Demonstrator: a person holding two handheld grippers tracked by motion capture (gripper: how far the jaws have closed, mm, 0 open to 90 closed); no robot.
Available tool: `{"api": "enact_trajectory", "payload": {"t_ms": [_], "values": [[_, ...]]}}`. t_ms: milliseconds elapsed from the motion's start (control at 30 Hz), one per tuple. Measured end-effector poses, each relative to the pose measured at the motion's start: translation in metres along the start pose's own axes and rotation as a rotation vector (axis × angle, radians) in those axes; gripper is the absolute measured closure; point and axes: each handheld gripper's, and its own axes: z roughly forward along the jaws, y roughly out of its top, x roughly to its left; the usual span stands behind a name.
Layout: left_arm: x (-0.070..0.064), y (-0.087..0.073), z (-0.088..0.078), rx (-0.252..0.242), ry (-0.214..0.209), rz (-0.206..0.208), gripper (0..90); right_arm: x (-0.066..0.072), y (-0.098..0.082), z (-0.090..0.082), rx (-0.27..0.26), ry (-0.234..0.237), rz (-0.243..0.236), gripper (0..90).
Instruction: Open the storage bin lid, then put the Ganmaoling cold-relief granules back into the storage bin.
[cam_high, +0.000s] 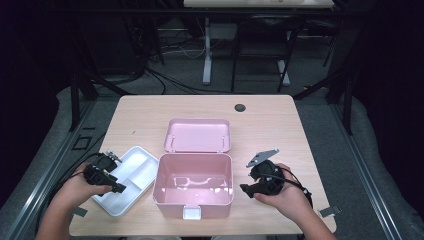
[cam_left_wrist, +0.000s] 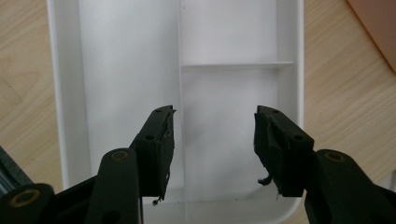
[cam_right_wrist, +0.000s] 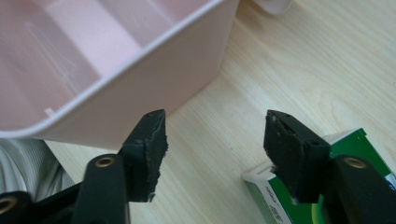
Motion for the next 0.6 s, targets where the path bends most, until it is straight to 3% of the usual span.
{"api": "enact_trajectory", "payload": {"t_ms": [133,233,300,333,400,500,600], "values": [[-0.001,0.000,-0.001,-0.003,-0.004,-0.007,46.8,-0.008,0.003,0.002,0.047,0.002,-0.015,34.4],[-0.001,0.000,-0.002,-0.006,-0.008,-0.015,45.4,-0.016,0.005,0.002,0.081,0.029,-0.027,31.8],[-0.001,0.000,-0.002,-0.004,-0.008,-0.016,45.3,-0.019,0.005,0.004,0.085,0.030,-0.045,30.5],[-0.002,0.000,-0.002,-0.005,-0.009,-0.022,44.6,-0.023,0.007,0.005,0.124,0.027,-0.078,29.3],[-0.002,0.000,-0.002,-0.003,-0.010,-0.015,44.6,-0.025,0.007,0.006,0.121,0.026,-0.084,28.7],[-0.002,0.001,-0.003,-0.008,-0.018,-0.022,44.6,-0.029,0.008,0.008,0.165,0.038,-0.106,26.5],[-0.001,0.000,-0.003,-0.008,-0.017,-0.023,44.8,-0.034,0.008,0.011,0.197,0.036,-0.121,19.4]]}}
